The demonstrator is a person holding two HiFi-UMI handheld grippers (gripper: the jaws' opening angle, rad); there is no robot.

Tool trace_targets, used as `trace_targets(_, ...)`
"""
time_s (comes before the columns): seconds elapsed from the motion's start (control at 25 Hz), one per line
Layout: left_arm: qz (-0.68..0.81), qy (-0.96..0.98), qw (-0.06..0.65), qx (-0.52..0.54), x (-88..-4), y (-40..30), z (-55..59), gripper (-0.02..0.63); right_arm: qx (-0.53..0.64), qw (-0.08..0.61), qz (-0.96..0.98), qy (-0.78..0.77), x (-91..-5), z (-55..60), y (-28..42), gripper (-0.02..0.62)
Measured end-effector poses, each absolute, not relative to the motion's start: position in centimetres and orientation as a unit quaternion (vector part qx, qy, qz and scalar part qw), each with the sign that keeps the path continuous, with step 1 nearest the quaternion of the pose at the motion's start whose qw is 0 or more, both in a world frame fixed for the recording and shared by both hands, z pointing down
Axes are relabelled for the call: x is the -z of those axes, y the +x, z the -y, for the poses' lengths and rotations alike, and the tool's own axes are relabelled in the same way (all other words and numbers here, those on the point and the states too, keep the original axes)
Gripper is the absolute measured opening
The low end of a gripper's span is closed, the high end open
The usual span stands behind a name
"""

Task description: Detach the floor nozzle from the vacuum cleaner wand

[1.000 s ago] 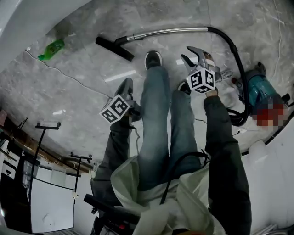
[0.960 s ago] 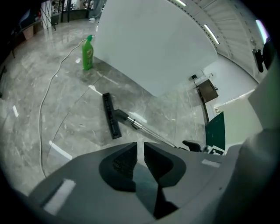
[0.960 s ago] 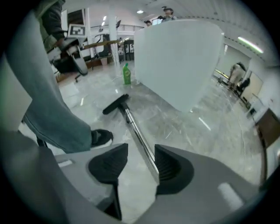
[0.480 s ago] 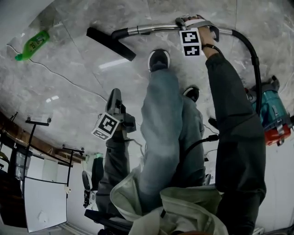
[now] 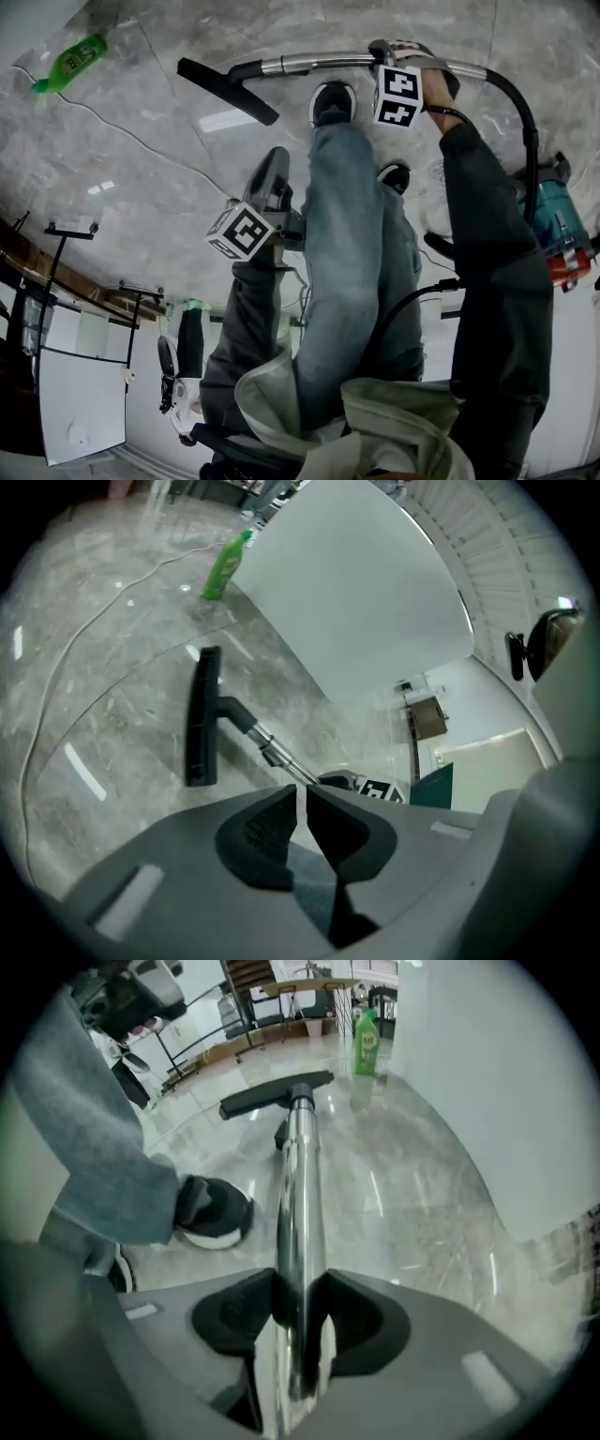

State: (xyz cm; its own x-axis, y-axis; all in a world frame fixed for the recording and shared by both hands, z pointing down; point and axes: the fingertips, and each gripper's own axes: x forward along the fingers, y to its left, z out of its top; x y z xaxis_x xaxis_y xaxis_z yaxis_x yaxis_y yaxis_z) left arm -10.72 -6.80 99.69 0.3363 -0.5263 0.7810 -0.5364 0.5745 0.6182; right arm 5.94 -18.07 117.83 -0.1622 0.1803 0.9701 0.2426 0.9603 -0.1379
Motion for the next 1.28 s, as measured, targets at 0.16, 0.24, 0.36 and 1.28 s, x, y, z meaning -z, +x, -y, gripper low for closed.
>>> trace_targets(0.16,0.583,0.427,0.685,0.097,-97.1,-11.8,9.7,0.07,0.056,0.612,0.778,-0.131,-109.1,15.2,4.5,0.172)
trace_targets(0.24,0.597,0.376,0.698,0.125,-96.3,-13.0,10.0,0.175,0.068,0.616,0.776,-0.113,-105.1,14.5,4.6,0.172)
trace_targets(0.36,0.612,0.309,0.716,0.134,-95.4,-14.0,8.3,0.246,0.072,0.619,0.778,-0.077,-98.7,13.8,5.4,0.164)
trace_targets(1.28,0.581,0.549,0.458,0.389,-50.1,-14.1,16.9,0.118,0.196,0.34,0.92,-0.001,-53.6,11.8,1.0,0.273)
